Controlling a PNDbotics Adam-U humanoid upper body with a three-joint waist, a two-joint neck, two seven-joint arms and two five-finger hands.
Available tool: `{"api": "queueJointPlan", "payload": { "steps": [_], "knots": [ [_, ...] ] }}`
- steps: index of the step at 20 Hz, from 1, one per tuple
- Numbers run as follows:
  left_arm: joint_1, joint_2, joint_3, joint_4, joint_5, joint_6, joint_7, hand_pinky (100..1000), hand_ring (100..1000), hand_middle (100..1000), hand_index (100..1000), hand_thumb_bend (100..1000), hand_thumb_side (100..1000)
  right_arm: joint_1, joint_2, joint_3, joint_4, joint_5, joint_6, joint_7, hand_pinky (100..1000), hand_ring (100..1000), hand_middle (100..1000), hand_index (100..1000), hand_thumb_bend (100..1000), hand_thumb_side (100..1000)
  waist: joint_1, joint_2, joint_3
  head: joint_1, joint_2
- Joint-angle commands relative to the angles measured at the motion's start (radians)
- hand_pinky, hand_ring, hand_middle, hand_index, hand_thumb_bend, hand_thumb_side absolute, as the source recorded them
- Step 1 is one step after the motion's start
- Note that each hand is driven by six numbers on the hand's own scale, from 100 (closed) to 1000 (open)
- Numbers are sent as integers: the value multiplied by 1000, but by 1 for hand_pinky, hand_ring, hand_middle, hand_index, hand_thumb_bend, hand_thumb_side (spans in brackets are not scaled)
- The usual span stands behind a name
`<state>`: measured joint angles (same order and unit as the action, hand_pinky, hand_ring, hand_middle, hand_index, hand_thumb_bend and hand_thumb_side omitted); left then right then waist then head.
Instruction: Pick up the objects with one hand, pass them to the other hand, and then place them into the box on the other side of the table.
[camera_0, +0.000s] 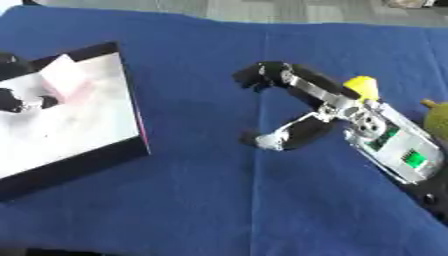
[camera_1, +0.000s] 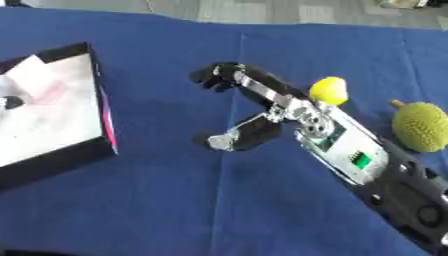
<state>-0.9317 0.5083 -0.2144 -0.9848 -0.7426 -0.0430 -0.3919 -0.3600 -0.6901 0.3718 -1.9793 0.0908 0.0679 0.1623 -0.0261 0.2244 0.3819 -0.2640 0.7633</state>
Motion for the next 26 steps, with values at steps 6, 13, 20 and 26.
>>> {"api": "queueJointPlan", "payload": {
  "steps": [6, 13, 20, 26],
  "knots": [
    [-3, 27, 28, -108, 158, 26, 52, 1000, 803, 717, 757, 100, 638, 12, -30, -34, -21, -13, -32, -35, 822, 843, 829, 881, 445, 226, -9, -16, -6, -75, 7],
    [15, 40, 34, -154, 339, 9, 44, 1000, 793, 697, 745, 100, 620, 46, -59, -68, -21, -34, -63, -45, 823, 843, 829, 880, 447, 221, -12, -22, -14, -93, 7],
    [48, 28, 111, -206, 419, 20, 114, 1000, 754, 623, 695, 100, 616, 157, -158, -184, -21, -15, -112, -26, 831, 842, 806, 855, 582, 196, -18, -33, -40, -118, 7],
    [77, 26, 94, -236, 501, 22, 186, 1000, 777, 665, 726, 100, 656, 247, -255, -311, -21, -56, -134, 54, 848, 870, 847, 874, 599, 212, -20, -33, -52, -128, 7]
  ]
}}
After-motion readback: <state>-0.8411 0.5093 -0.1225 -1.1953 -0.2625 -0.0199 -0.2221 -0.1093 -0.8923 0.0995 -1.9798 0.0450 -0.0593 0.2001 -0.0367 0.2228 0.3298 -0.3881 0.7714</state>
